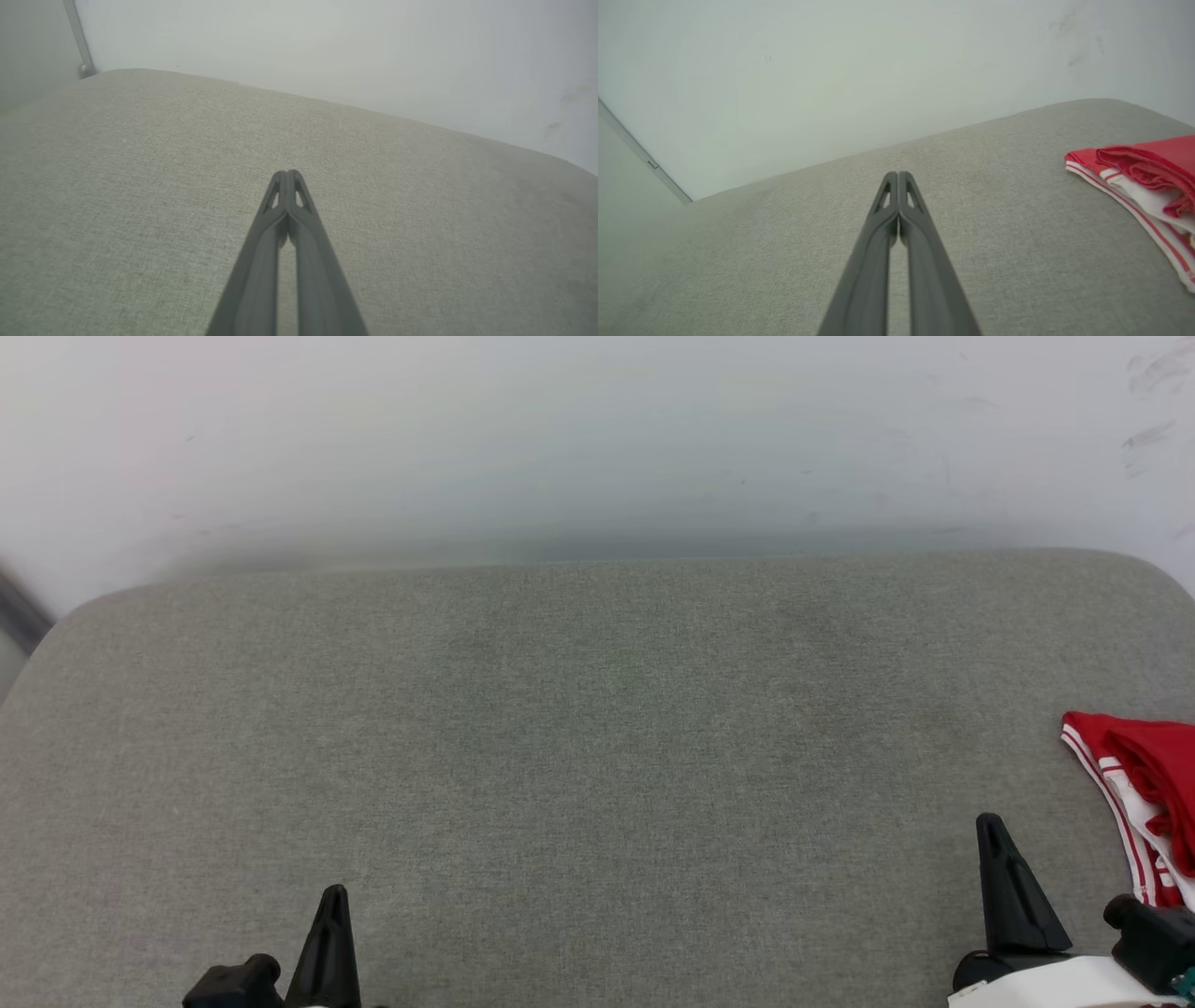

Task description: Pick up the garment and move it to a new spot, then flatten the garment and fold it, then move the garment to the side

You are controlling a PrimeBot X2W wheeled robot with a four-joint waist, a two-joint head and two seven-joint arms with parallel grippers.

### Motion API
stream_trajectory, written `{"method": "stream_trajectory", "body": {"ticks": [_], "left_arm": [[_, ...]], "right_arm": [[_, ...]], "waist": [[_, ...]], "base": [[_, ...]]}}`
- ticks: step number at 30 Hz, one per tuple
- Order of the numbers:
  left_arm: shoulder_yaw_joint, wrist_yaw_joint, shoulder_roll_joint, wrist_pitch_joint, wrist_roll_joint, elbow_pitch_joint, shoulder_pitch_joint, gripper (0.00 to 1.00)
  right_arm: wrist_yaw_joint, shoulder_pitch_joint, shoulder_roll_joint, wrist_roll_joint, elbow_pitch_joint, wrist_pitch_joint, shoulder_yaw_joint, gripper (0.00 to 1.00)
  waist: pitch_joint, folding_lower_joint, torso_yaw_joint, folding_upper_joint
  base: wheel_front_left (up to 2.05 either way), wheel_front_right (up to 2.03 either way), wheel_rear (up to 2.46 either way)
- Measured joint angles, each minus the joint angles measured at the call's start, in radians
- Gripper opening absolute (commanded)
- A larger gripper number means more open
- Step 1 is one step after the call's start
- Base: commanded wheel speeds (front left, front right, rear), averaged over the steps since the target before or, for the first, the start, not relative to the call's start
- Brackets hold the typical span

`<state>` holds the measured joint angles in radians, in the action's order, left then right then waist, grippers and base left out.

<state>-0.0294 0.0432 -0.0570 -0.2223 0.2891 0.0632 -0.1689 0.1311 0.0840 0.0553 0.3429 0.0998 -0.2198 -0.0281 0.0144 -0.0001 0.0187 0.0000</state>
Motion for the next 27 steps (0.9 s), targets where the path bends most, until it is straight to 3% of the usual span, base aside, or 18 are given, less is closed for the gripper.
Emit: {"method": "stream_trajectory", "body": {"ticks": [27], "left_arm": [[0.014, -0.061, -0.021, 0.09, 0.476, 0.067, 0.097, 0.0]], "right_arm": [[0.0, -0.061, 0.012, 0.451, 0.048, 0.094, -0.004, 0.0]], "waist": [[-0.003, 0.0001, -0.004, 0.0]], "base": [[0.0, 0.0, 0.0]]}}
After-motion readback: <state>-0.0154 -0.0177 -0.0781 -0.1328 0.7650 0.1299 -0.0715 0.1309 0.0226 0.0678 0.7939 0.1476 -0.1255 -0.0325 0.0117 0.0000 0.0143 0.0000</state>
